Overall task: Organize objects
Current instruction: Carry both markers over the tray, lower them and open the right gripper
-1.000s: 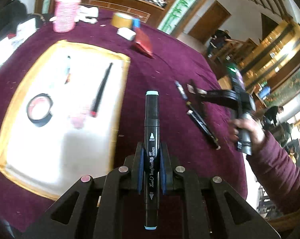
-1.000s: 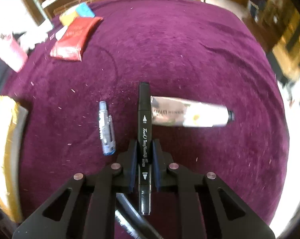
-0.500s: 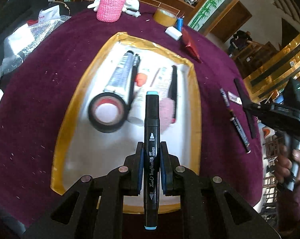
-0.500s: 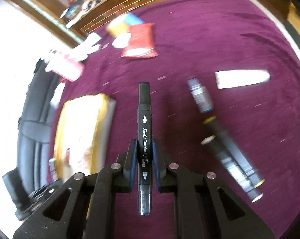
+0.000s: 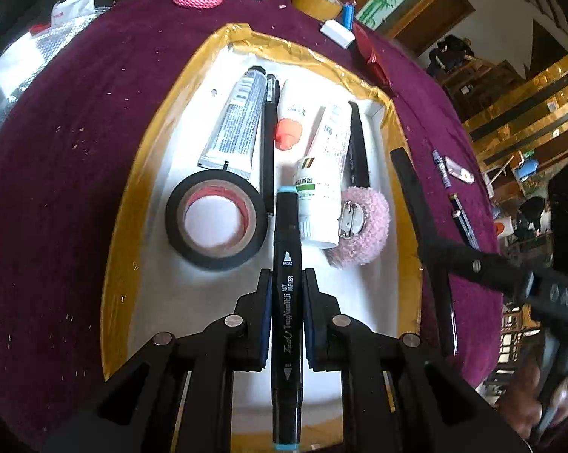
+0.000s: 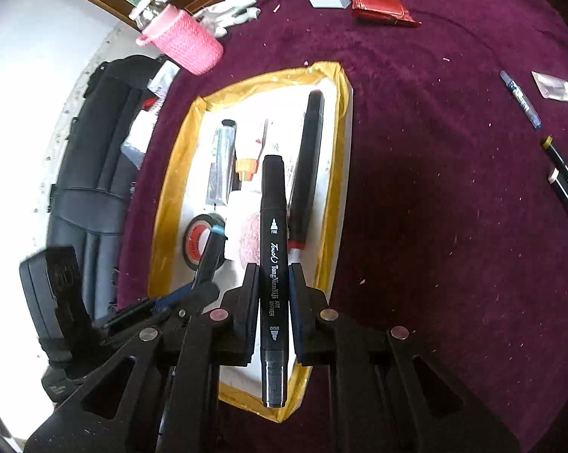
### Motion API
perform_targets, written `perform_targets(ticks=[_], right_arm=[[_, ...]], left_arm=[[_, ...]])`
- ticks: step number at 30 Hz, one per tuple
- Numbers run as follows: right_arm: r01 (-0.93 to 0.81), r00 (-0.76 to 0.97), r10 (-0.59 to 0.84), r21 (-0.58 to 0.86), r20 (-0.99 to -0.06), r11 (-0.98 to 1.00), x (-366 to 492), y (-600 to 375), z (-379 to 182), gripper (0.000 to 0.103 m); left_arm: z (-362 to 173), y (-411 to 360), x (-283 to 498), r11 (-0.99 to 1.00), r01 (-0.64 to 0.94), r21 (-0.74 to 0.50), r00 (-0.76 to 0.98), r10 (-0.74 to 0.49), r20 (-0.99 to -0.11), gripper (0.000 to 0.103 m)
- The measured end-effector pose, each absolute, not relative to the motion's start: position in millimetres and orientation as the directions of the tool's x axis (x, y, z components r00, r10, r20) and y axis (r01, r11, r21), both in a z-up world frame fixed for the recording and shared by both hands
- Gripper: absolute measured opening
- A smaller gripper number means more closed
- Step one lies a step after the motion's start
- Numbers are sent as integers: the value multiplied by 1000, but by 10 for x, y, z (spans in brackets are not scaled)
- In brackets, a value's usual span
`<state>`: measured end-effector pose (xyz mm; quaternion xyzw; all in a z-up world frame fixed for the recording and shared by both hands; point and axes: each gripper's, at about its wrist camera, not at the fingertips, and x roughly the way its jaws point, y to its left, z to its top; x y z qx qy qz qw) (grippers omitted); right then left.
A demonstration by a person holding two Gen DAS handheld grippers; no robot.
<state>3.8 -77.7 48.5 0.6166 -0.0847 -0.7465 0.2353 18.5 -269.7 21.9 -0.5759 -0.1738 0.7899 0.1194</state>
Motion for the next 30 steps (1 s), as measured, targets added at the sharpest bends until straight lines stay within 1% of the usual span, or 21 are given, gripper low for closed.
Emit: perform_targets(ticks=[4, 6, 10, 12, 17, 18, 20, 22, 30], right_arm=[[270, -145, -389, 342, -910, -900, 123, -930, 422, 13], [271, -147, -371, 323, -917, -906, 142, -968, 397, 13], [250, -142, -333, 292, -932, -923, 155, -948, 317, 13], [234, -132, -319, 283, -939, -930, 145, -934, 271, 13], [226, -134, -307, 273, -942, -935, 165, -976, 263, 12], [226, -133, -304, 270, -943, -936, 170, -989, 262, 13], [226, -130, -295, 261, -947, -938, 188, -1003, 275, 13], [226, -124, -287, 255, -950, -940, 200, -1022, 266, 13], [242, -133, -277, 240, -952, -940, 240, -1048, 328, 18]], left_arm=[[138, -2625, 112, -923, -10, -385, -296, 371, -881, 11], [142, -2608, 70, -931, -16, -365, -299, 353, -887, 11], [177, -2599, 83, -931, -33, -363, -297, 355, -886, 12], [247, -2594, 125, -935, -44, -353, -309, 349, -885, 15], [430, -2677, 155, -931, -56, -361, -347, 357, -867, 33], [464, -2694, 160, -931, -54, -361, -356, 356, -864, 34], [526, -2740, 169, -932, -44, -360, -372, 350, -860, 41], [557, -2797, 154, -931, -30, -365, -380, 348, -857, 44], [615, -2940, 163, -929, 21, -369, -389, 332, -859, 46]])
